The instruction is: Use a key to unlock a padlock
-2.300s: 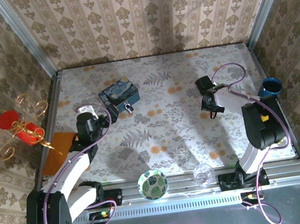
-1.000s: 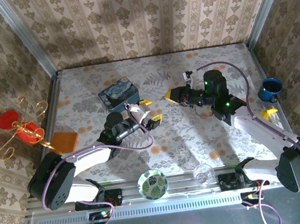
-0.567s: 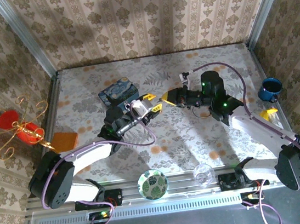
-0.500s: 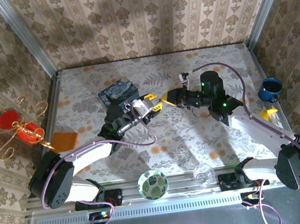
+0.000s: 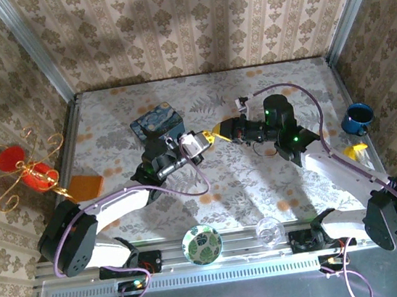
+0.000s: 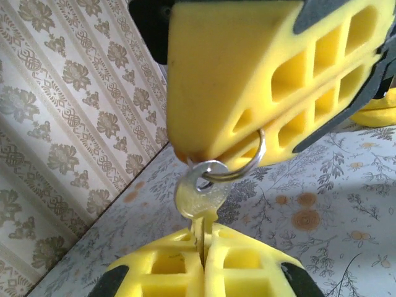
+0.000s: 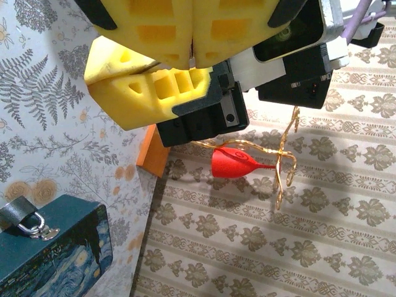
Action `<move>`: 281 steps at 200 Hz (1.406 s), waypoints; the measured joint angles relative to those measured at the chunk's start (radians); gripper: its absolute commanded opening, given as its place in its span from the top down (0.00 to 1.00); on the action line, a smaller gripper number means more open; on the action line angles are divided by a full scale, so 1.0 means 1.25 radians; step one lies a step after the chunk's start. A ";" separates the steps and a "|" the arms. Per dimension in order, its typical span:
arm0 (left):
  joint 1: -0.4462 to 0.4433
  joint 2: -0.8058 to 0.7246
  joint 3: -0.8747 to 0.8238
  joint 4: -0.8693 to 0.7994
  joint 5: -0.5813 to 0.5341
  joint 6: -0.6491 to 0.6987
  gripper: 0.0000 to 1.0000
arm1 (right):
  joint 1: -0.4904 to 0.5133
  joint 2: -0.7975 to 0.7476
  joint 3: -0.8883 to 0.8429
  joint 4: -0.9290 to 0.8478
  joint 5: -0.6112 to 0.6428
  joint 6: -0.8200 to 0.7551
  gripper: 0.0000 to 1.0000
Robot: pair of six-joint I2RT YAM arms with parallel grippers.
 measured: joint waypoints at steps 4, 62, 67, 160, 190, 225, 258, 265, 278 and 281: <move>0.000 0.000 0.000 -0.001 -0.001 0.001 1.00 | 0.000 0.001 0.000 0.000 0.001 -0.002 1.00; -0.005 -0.045 -0.012 -0.060 -0.018 0.017 1.00 | 0.001 0.004 0.016 -0.041 0.014 -0.035 0.92; -0.005 -0.052 -0.013 -0.068 -0.020 0.019 1.00 | 0.001 0.004 0.020 -0.048 0.015 -0.042 0.89; -0.016 -0.123 -0.046 -0.092 -0.156 0.107 1.00 | 0.012 -0.020 0.050 -0.212 0.077 -0.127 0.49; -0.038 -0.130 -0.046 -0.127 -0.203 0.187 1.00 | 0.034 -0.026 0.057 -0.233 0.099 -0.127 0.51; -0.053 -0.135 -0.046 -0.163 -0.242 0.264 1.00 | 0.063 -0.030 0.079 -0.255 0.126 -0.126 0.57; -0.062 -0.137 -0.046 -0.174 -0.262 0.302 1.00 | 0.069 -0.030 0.086 -0.258 0.138 -0.114 0.62; -0.066 -0.137 -0.046 -0.174 -0.266 0.308 1.00 | 0.069 -0.029 0.087 -0.259 0.140 -0.111 0.63; -0.072 -0.137 -0.046 -0.173 -0.270 0.320 1.00 | 0.070 -0.025 0.092 -0.260 0.143 -0.108 0.63; -0.073 -0.137 -0.046 -0.173 -0.272 0.321 1.00 | 0.071 -0.023 0.094 -0.260 0.143 -0.108 0.63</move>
